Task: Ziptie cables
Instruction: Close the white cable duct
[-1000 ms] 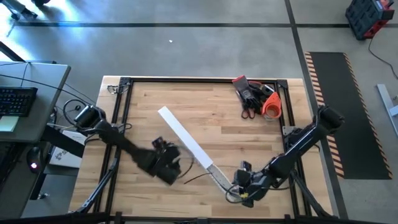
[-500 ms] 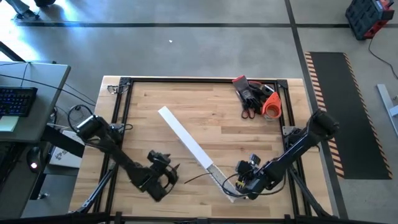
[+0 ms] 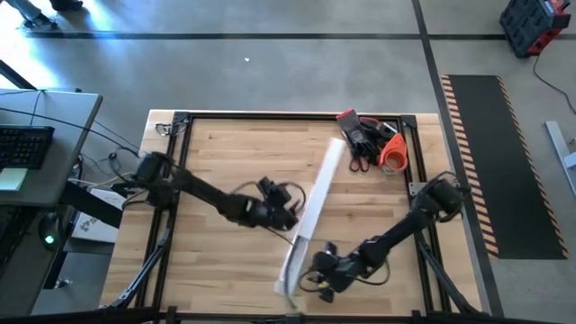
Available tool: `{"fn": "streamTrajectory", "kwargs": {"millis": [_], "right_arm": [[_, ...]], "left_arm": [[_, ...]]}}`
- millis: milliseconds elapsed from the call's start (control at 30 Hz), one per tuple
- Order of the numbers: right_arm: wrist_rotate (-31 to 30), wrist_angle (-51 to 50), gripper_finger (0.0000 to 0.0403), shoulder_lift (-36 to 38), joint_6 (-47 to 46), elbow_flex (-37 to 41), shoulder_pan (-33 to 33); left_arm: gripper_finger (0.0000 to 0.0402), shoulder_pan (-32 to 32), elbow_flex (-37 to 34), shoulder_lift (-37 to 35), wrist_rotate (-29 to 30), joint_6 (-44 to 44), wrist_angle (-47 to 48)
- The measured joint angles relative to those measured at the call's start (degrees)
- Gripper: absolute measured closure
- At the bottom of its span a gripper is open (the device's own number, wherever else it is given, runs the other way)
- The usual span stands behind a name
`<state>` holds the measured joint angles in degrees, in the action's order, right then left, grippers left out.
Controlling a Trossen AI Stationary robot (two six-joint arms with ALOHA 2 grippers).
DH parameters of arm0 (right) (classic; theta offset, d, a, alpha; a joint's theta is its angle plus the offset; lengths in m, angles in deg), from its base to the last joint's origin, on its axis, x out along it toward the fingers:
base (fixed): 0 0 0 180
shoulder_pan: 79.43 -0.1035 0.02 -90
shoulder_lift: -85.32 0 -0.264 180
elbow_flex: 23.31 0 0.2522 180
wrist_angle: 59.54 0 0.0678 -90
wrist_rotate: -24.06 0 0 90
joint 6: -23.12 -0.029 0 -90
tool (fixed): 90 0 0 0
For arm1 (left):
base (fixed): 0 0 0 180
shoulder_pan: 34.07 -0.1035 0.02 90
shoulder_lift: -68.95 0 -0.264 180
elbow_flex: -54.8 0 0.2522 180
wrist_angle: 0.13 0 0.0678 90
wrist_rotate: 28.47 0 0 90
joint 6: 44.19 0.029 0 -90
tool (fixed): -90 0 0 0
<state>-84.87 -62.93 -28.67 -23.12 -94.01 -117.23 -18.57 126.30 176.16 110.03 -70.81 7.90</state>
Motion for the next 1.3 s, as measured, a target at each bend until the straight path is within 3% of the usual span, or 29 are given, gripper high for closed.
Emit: {"fn": "streamTrajectory", "kwargs": {"millis": [233,367,467,567,633,833,933,1000,1067,1300], "right_arm": [[-6.24,1.15,0.0271,-2.67,19.29,-6.95,4.07],[-8.70,-0.91,0.0271,-0.35,30.97,-10.12,4.39],[-12.33,-7.45,0.0271,3.04,34.92,-12.06,3.78],[-17.03,-17.81,0.0271,6.76,33.51,-13.25,2.62],[-18.93,-24.44,0.0271,9.28,29.81,-13.97,1.44],[-23.60,-31.97,0.0271,12.34,20.14,-14.31,-4.29],[-27.65,-31.93,0.0271,12.06,17.65,-14.30,-7.15],[-29.10,-32.43,0.0271,11.62,15.84,-14.29,-8.49],[-30.17,-32.85,0.0271,11.55,14.50,-14.21,-9.46],[-31.18,-33.66,0.0271,11.42,9.47,-13.40,-10.85]], "left_arm": [[0.0098,2.57,2.07,-13.26,0.10,7.29,13.87],[0.0098,10.60,2.15,-17.17,1.40,2.75,17.55],[0.0099,18.54,2.12,-15.89,7.84,-0.87,16.77],[0.0102,25.07,2.13,-11.51,16.12,-4.77,12.63],[0.0103,27.82,2.09,-7.90,18.39,-5.99,8.42],[0.0103,27.08,2.09,2.32,19.68,0.63,-14.13],[0.0103,23.75,2.13,4.69,13.30,2.10,-19.90],[0.0100,21.25,2.29,5.02,4.78,2.16,-19.63],[0.0098,19.32,4.38,5.01,1.33,1.47,-15.64],[0.0096,16.57,18.84,4.91,5.28,-2.31,11.88]]}}
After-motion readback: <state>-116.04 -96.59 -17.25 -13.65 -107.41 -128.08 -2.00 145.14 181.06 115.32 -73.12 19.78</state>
